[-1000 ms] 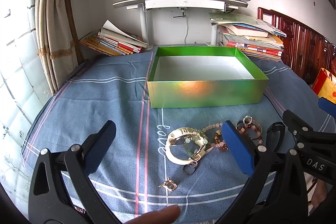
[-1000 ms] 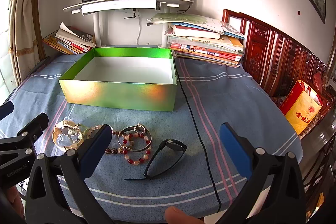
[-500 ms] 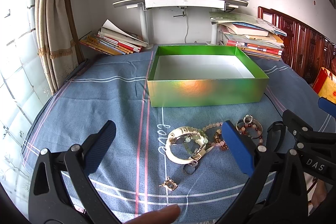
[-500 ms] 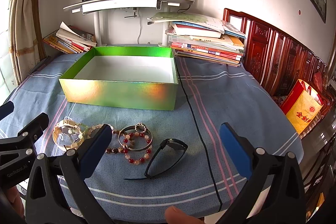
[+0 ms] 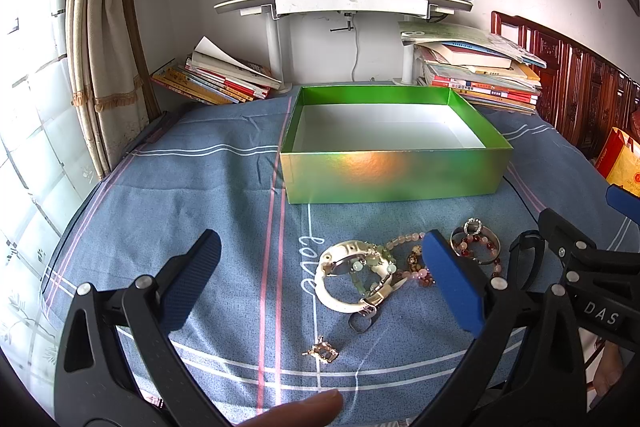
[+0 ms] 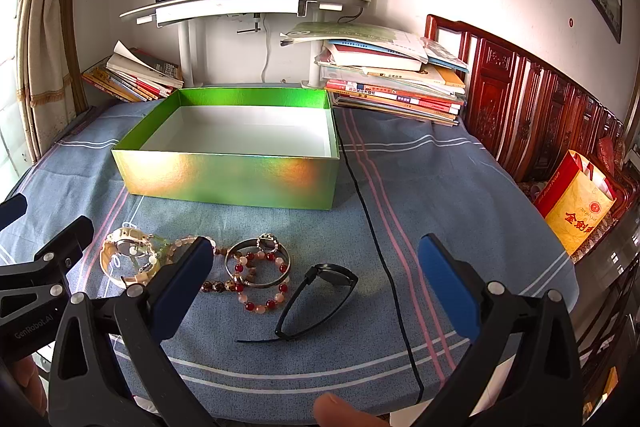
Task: Organize jewelry
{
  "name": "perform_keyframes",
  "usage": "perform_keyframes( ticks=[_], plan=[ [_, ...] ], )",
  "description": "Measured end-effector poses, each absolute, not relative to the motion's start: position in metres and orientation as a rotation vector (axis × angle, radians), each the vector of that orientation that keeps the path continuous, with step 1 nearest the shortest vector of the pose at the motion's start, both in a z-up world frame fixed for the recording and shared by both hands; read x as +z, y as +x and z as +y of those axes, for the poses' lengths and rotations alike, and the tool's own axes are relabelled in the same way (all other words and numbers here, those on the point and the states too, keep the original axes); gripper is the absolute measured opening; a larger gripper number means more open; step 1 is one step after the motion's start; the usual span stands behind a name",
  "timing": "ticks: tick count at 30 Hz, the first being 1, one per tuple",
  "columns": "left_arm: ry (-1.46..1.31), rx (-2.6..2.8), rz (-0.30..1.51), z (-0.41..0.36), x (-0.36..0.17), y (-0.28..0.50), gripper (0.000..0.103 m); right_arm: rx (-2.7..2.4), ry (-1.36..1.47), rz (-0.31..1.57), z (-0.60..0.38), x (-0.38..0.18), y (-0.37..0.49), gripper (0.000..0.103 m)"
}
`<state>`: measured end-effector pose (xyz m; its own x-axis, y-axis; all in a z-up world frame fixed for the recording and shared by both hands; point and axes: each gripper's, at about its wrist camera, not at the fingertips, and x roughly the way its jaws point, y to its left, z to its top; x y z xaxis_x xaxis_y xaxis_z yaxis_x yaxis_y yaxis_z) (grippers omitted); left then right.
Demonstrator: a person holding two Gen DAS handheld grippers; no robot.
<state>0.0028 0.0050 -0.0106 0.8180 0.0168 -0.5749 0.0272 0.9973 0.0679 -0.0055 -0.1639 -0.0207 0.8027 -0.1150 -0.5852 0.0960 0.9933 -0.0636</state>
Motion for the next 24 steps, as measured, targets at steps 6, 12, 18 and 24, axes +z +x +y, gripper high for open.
perform_keyframes(
  ticks=[6,12,18,24],
  plan=[
    [0.075,-0.005,0.615,0.005,-0.011,0.002,0.1,-0.113,-0.031,0.63,-0.164,-0.021,-0.005,0.1],
    [0.076,-0.005,0.616,0.006,-0.012,0.002,0.1,-0.113,-0.031,0.631,-0.165,-0.019,-0.005,0.1],
    [0.077,-0.004,0.618,0.007,-0.014,0.001,0.1,-0.112,-0.031,0.639,-0.165,-0.023,-0.004,0.1],
    [0.083,0.034,0.651,0.013,-0.023,0.011,0.1,-0.176,-0.106,0.677,-0.175,-0.029,0.004,0.1]
  ],
)
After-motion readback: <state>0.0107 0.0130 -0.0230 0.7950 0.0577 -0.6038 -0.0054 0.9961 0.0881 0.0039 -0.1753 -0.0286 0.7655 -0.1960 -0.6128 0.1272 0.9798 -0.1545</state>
